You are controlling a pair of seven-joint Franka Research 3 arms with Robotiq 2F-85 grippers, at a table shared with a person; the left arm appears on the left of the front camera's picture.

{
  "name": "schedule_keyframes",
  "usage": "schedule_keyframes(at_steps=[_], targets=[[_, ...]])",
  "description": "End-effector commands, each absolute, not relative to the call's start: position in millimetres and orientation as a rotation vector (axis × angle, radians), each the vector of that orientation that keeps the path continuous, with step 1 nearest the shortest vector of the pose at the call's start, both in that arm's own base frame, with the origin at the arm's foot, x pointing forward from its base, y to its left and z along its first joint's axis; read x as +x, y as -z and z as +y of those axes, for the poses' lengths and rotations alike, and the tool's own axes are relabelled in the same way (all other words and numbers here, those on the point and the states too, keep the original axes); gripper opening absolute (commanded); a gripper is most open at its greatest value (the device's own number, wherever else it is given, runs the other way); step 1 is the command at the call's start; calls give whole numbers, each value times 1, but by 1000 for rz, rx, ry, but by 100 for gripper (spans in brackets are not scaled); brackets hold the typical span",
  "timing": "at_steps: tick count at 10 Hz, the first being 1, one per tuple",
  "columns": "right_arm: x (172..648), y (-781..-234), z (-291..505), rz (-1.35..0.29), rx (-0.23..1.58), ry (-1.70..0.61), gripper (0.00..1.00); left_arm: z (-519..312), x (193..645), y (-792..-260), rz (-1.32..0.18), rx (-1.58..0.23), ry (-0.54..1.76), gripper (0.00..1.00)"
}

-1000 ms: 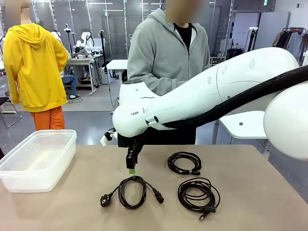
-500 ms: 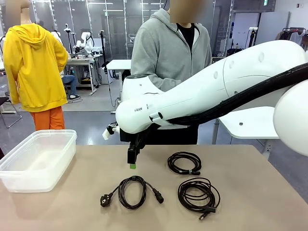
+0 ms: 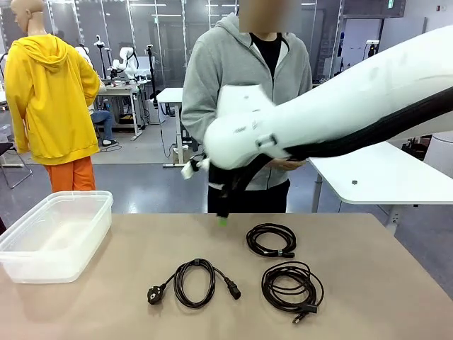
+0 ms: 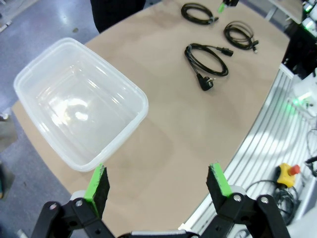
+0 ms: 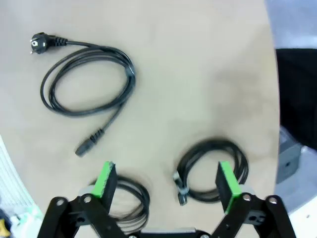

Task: Organize and store the cables.
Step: Place the Power Cable into the Organizing box.

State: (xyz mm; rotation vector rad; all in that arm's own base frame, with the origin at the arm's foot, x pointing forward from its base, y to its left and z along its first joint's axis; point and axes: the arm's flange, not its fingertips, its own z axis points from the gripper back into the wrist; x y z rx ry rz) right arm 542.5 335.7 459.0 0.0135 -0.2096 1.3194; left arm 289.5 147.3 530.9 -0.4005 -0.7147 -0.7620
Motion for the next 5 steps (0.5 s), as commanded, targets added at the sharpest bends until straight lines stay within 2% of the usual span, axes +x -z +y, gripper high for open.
schedule_keyframes(at_steps=[1,5], targets=[[519,-479,255,-307,92,-1269,100,149,289,-532,-725,-409,783,100],[488,-502,96,-535,217,-938,100,149,289,-532,-725,-409,783,100]])
